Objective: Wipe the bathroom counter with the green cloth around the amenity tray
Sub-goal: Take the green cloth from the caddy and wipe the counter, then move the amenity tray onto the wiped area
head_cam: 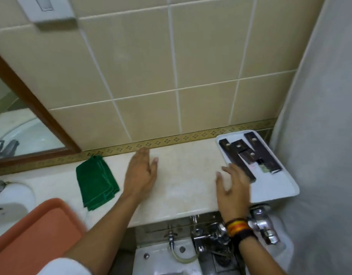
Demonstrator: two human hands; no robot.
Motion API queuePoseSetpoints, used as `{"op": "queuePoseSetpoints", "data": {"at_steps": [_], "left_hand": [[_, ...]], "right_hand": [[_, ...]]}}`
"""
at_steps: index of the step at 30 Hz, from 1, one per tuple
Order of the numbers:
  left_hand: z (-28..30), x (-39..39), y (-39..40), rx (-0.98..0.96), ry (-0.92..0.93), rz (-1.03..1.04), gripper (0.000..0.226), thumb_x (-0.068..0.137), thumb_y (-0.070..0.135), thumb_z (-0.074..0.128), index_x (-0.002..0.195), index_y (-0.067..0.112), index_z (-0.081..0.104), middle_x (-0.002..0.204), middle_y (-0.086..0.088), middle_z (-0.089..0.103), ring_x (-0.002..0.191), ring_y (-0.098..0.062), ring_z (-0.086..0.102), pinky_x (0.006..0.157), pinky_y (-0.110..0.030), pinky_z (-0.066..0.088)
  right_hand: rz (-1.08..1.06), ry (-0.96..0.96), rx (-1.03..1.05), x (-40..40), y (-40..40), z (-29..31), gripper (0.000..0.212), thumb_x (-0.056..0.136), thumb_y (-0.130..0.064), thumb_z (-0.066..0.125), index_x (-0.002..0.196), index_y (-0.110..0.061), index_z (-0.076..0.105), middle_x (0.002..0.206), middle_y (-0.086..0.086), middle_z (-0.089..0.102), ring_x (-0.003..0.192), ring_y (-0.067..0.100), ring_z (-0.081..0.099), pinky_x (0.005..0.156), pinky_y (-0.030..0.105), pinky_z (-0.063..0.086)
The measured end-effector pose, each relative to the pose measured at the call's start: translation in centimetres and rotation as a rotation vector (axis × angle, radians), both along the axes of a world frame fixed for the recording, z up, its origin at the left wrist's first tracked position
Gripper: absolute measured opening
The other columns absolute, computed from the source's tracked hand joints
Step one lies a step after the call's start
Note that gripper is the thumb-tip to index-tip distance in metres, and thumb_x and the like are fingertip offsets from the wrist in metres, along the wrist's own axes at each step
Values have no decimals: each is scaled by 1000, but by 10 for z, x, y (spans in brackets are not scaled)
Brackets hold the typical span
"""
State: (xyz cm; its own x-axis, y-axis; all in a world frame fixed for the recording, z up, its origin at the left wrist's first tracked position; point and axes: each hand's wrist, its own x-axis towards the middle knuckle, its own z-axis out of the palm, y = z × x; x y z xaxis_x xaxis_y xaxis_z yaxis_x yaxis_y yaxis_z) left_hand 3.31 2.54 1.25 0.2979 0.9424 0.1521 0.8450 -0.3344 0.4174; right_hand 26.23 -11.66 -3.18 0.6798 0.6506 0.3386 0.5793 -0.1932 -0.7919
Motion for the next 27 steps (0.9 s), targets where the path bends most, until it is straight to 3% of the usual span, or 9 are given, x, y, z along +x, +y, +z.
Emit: {"op": "queuePoseSetpoints", "data": {"at_steps": [2,4,6,8,14,17,21,23,27], "left_hand": [[4,44,-4,-19,-15,-98,58,109,43,36,158,13,36,165,-7,36,154,-23,30,127,-37,22],[5,90,-8,-52,-53,-151,56,109,41,37,157,13,39,163,-7,40,152,-23,33,126,-38,25],[2,133,-9,-99,-95,-165,55,109,41,37,156,13,41,162,-8,43,150,-25,36,125,-39,28],[-1,171,-9,-148,-132,-174,55,108,41,38,154,11,43,159,-10,46,148,-27,39,123,-39,31],[-5,250,13,-326,-169,-158,48,106,46,39,122,8,63,128,-16,66,120,-37,59,100,-47,50],[-12,271,27,-375,-142,-134,48,104,50,42,117,9,64,124,-19,66,116,-38,60,98,-45,51],[-9,271,39,-393,54,-57,71,99,66,32,137,15,61,149,-16,54,141,-38,43,114,-47,37],[-2,251,43,-429,159,26,80,96,73,26,146,17,55,158,-16,45,146,-38,38,117,-49,33],[9,171,39,-340,124,241,73,102,62,24,138,11,63,150,-19,54,140,-39,45,113,-46,37]], "right_hand": [[-362,132,78,23,-36,0,31,87,-30,69,114,-15,67,125,14,59,118,32,54,101,42,46],[-600,444,-29,47,-59,3,46,82,-20,78,123,-8,61,130,23,56,122,43,51,103,50,44],[-607,721,-105,65,-63,4,56,78,-13,83,126,0,58,127,24,63,118,41,60,98,45,48],[-555,843,-103,79,-62,2,45,75,-7,82,115,5,65,112,22,74,102,39,70,89,38,52],[-551,811,-100,90,-67,-2,14,73,-9,79,82,-7,69,75,10,75,74,32,74,84,43,60],[-545,778,-20,98,-69,12,15,74,-10,80,81,-12,68,67,5,74,59,21,73,68,30,57],[-480,789,9,95,-72,32,21,78,-10,79,96,-12,70,78,7,77,62,23,75,61,28,59],[-420,712,-68,90,-74,40,6,79,-11,74,83,-15,73,67,4,76,52,17,72,52,20,50],[-246,664,-257,82,-63,52,16,81,0,64,66,1,69,44,2,64,38,16,64,45,23,51]]}}
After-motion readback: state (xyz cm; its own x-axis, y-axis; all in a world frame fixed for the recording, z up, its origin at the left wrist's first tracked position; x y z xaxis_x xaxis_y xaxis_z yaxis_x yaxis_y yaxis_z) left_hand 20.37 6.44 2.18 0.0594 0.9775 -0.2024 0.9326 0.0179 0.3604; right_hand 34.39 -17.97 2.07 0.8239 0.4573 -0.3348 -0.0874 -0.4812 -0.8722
